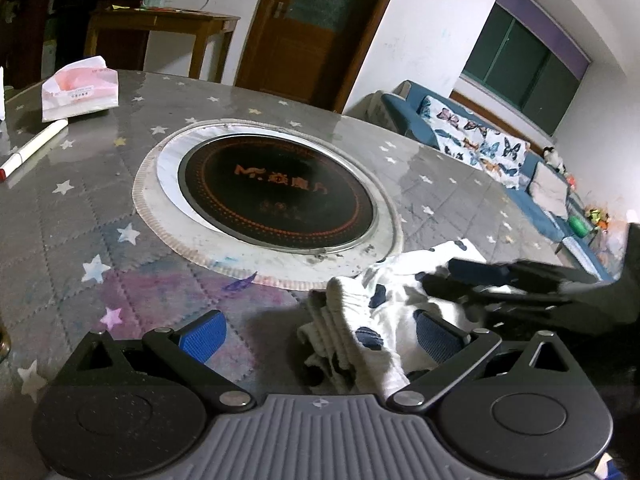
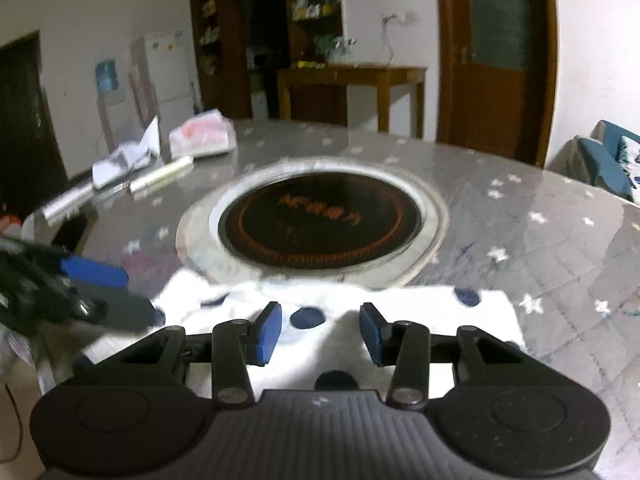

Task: Fold clothes

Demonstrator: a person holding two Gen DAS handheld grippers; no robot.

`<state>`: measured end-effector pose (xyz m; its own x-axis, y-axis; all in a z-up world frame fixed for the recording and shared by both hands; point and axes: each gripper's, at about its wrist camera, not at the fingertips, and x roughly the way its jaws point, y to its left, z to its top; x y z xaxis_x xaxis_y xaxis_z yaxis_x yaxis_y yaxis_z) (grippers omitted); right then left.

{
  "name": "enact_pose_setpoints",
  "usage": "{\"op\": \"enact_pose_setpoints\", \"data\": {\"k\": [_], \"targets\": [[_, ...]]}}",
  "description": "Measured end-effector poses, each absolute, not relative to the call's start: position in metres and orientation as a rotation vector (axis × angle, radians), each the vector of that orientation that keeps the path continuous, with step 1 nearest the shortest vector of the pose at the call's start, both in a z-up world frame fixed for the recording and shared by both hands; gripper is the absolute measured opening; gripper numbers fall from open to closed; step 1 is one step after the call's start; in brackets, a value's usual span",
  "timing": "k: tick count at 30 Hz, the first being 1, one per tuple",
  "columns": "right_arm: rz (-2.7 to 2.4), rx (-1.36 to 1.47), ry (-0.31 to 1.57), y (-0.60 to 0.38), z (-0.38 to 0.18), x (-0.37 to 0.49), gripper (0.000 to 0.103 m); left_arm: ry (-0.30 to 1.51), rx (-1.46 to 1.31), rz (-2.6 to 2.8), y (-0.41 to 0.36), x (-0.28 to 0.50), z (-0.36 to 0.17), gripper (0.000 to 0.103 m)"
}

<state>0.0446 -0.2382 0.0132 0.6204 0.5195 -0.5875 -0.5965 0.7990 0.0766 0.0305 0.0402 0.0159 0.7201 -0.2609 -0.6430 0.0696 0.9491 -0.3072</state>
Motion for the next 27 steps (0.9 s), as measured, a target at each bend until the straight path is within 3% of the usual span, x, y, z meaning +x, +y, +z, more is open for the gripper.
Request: {"op": "enact_pose_setpoints", "data": {"k": [13, 27], "targets": [[0.745, -0.208, 0.576, -0.246, 0.023, -0.016, 0.044, 0.792, -0.212, -0.144, 0.034, 0.034, -0.003, 0.103], [0.909, -0.502, 0.504, -0.214, 0.027, -0.075, 0.044, 0.78, -0.295, -0.139, 0.042, 0.025, 0.013, 0.103]]}}
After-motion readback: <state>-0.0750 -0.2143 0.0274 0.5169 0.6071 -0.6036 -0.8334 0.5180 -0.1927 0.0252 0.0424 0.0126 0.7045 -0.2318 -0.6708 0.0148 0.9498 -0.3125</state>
